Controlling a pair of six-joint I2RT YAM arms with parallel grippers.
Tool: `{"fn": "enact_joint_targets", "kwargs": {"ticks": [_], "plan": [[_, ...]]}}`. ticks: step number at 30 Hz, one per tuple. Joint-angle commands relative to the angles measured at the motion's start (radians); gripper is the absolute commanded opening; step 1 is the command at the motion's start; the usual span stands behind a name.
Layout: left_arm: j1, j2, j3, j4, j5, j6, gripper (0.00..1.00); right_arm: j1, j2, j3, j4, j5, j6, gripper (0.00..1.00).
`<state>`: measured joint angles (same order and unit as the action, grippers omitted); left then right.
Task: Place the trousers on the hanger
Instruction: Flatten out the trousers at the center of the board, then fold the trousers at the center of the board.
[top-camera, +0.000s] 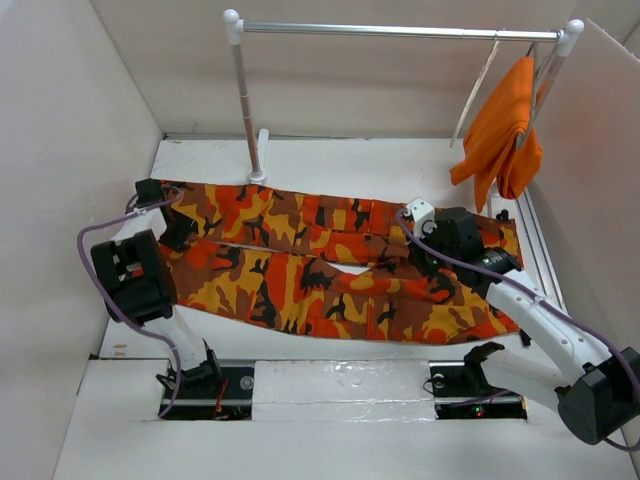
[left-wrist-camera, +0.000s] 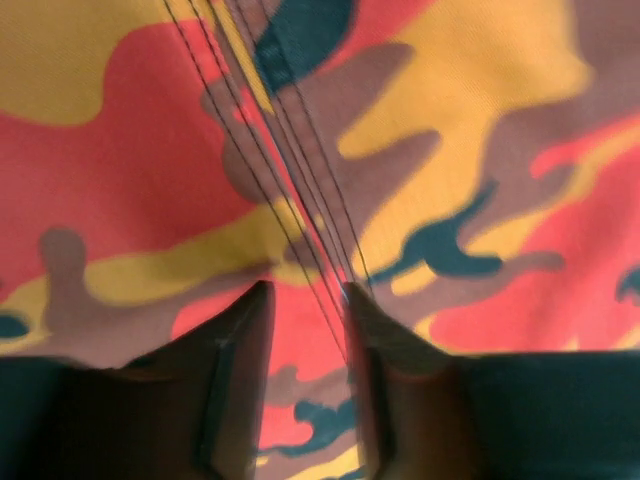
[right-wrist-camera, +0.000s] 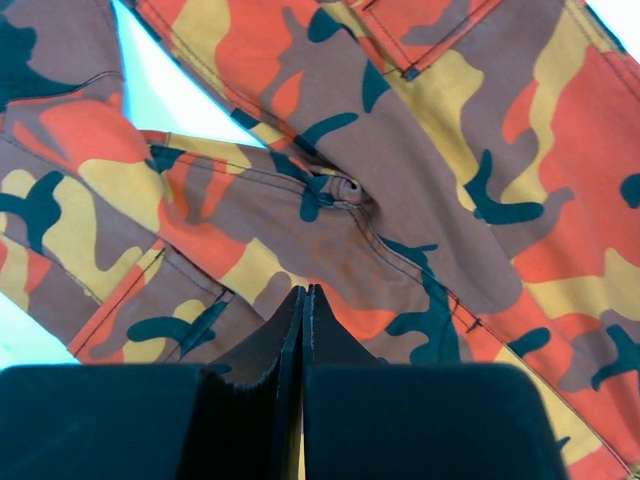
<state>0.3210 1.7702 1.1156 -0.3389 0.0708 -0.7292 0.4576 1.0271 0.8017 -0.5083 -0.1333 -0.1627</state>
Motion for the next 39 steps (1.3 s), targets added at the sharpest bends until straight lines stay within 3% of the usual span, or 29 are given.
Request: {"fn": "enact_joint_targets", "kwargs": {"ticks": [1, 3, 7, 8, 11, 14, 21, 29, 34, 39], "plan": [[-0.008, -0.202, -0.051, -0.003, -0.058, 0.085, 0.42, 0.009, 0.005, -0.013, 0.034, -0.049, -0.011, 0.02], [-0.008, -0.337, -0.095, 0.005, -0.173, 0.093, 0.48, 0.009, 0.011, -0.015, 0.043, -0.054, -0.012, 0.02], [0.105, -0.471, -0.262, 0.034, -0.213, 0.036, 0.48, 0.023, 0.014, -0.016, 0.053, -0.086, -0.018, 0.03], [0.177, -0.492, -0.281, 0.037, -0.204, 0.025, 0.48, 0.032, 0.013, -0.019, 0.054, -0.092, -0.020, 0.03], [0.286, -0.473, -0.310, 0.049, -0.229, 0.011, 0.47, 0.032, -0.004, -0.029, 0.051, -0.112, -0.037, 0.03], [0.328, -0.418, -0.289, 0.035, -0.294, 0.011, 0.45, 0.023, -0.022, -0.039, 0.037, -0.123, -0.057, 0.03], [0.328, -0.336, -0.263, 0.083, -0.365, 0.050, 0.44, -0.037, -0.073, -0.067, 0.002, -0.158, -0.095, 0.02], [0.328, -0.270, -0.272, -0.005, -0.410, -0.009, 0.32, -0.088, -0.088, -0.035, -0.019, -0.183, -0.104, 0.02], [0.328, -0.295, -0.315, -0.041, -0.425, -0.022, 0.33, -0.106, -0.079, -0.018, -0.015, -0.180, -0.104, 0.02], [0.328, -0.261, -0.358, -0.040, -0.417, -0.030, 0.41, -0.116, -0.082, -0.022, -0.004, -0.193, -0.098, 0.02]]}}
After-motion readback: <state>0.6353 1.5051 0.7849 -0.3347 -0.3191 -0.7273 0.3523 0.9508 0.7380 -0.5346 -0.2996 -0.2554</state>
